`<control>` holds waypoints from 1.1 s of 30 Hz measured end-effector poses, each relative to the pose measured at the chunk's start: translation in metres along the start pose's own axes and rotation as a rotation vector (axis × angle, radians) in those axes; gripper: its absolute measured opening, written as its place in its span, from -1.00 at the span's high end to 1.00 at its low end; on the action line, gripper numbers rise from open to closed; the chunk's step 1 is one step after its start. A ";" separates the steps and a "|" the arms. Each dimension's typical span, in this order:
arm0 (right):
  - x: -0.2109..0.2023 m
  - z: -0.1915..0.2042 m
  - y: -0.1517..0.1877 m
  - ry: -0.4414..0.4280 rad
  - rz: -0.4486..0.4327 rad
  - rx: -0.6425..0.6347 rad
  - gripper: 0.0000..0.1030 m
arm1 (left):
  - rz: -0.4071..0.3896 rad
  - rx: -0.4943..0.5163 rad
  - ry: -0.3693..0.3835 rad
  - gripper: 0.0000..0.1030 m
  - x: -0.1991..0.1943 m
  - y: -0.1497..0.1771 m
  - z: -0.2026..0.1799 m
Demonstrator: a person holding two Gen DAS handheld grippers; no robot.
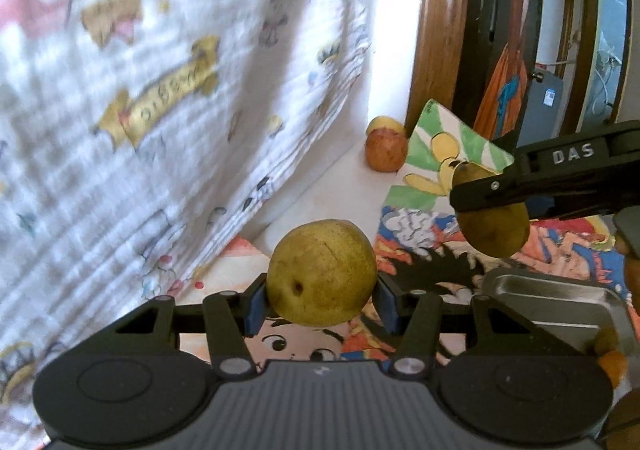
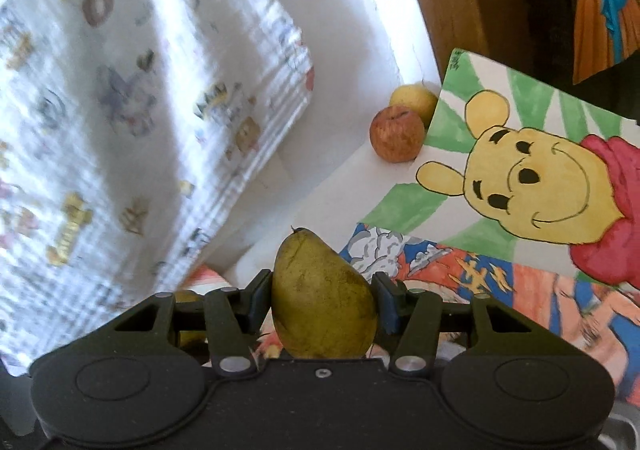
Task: Organize fruits
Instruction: 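Carry both pears over the metal tray with both tools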
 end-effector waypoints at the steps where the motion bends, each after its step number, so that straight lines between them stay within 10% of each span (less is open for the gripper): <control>1: -0.007 -0.001 0.000 -0.006 -0.001 0.011 -0.07 | -0.005 0.002 0.004 -0.13 -0.004 -0.001 -0.004; 19: -0.139 -0.027 0.049 -0.052 -0.048 0.042 -0.07 | -0.047 0.063 0.130 -0.13 -0.076 0.025 -0.095; 33: -0.148 -0.045 0.110 -0.060 0.012 0.102 -0.07 | 0.005 0.103 0.226 -0.14 -0.110 0.084 -0.156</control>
Point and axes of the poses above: each gripper's, at about its wrist camera, not at the fingertips, and x roughly the way its jaws point, z to its left, y to its underside, the point moved 10 cm from there along x, roughly the way its jaws point, and after that the axes turned 13 degrees about y, right-handed, at the moved point
